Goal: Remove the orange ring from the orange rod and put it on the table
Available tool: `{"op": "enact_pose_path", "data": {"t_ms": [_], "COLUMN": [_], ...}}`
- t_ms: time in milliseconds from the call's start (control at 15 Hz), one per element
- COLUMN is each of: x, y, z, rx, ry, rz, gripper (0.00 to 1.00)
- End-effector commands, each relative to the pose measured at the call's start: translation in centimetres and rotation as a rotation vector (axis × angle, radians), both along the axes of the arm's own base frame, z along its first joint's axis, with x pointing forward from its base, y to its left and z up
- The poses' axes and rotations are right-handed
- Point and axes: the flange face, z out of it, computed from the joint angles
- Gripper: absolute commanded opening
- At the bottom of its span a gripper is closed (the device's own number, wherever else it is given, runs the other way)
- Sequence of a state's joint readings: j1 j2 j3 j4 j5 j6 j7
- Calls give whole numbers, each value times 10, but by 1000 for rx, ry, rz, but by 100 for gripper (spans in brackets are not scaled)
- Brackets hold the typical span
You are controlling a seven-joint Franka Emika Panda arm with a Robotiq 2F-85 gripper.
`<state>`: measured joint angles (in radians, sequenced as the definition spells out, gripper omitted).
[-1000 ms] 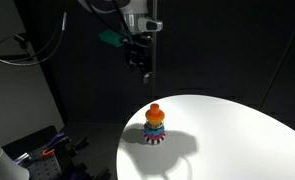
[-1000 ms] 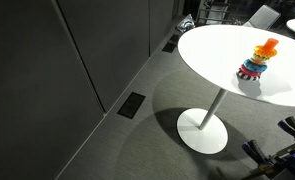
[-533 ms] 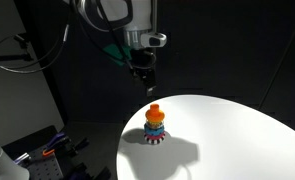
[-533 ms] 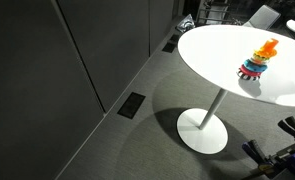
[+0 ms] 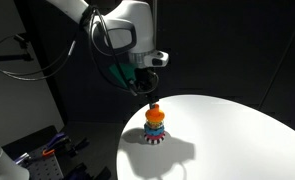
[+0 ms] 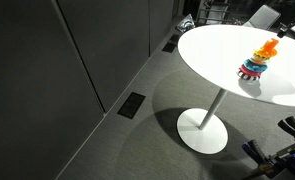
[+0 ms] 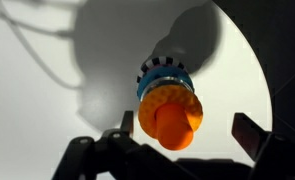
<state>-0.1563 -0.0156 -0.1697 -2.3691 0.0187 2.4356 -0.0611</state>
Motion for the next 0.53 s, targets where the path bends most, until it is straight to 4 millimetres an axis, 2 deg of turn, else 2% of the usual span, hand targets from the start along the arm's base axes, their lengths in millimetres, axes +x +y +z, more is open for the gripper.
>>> {"op": "enact_pose_path", "data": {"t_ms": [0,467], "x": [6,8], "y": [0,6], "z": [-11,-42], "rx": [-1,-18], "ry": [-15,7], "rz": [-26,-34], "gripper": [100,100]}}
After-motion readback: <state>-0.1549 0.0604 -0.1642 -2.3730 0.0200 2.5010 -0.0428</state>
